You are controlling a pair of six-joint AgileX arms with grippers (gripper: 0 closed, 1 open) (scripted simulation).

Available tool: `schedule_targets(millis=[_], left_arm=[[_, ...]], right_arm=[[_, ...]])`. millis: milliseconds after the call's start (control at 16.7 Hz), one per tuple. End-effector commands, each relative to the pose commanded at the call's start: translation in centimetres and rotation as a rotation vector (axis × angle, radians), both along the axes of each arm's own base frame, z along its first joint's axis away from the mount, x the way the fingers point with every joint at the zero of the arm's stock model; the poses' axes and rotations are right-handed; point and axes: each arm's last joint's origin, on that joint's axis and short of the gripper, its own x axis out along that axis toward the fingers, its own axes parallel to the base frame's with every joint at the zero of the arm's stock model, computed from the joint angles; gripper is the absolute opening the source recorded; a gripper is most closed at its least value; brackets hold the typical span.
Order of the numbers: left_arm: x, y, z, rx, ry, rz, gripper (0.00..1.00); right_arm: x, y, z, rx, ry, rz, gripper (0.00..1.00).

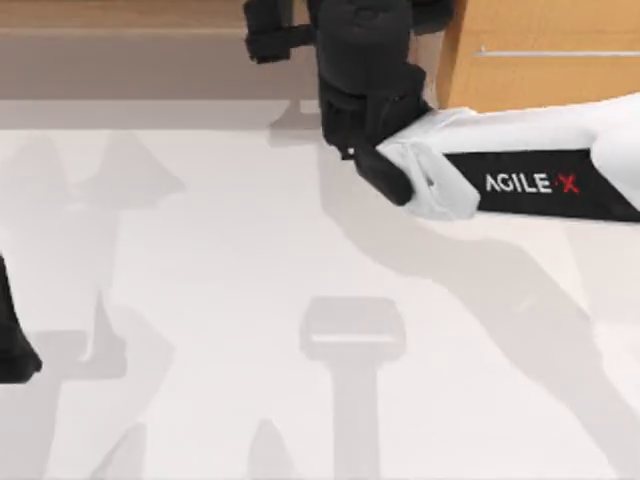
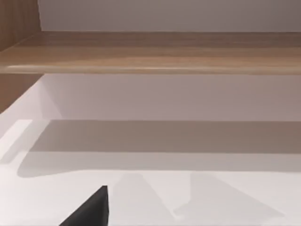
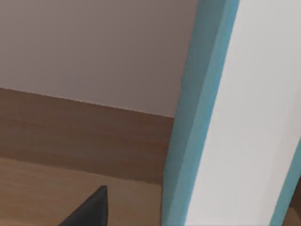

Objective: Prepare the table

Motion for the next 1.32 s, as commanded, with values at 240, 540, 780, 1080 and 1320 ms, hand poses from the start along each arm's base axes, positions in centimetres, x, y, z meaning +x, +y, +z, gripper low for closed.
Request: schedule_targets(millis=[240, 540, 780, 1080, 1320], left_arm=[[0.0, 0.0, 0.0, 0.000, 0.000, 0.000, 1.00], [0.0, 0.0, 0.0, 0.000, 0.000, 0.000, 1.00], [0.0, 0.0, 0.0, 0.000, 0.000, 0.000, 1.00], [0.0, 0.0, 0.0, 0.000, 0.000, 0.000, 1.00], [0.0, 0.0, 0.0, 0.000, 0.000, 0.000, 1.00]], right_arm=[[1.7, 0.5, 0.6, 0.144, 0.007, -0.049, 1.00], [1.7, 0.6, 0.8, 0.155, 0.004, -0.048, 1.00], [2.3, 1.1, 0.6, 0.152, 0.007, -0.053, 1.00], [3.9, 0.4, 0.6, 0.154, 0.007, -0.054, 1.00], [3.9, 0.4, 0.6, 0.154, 0.007, -0.054, 0.92]])
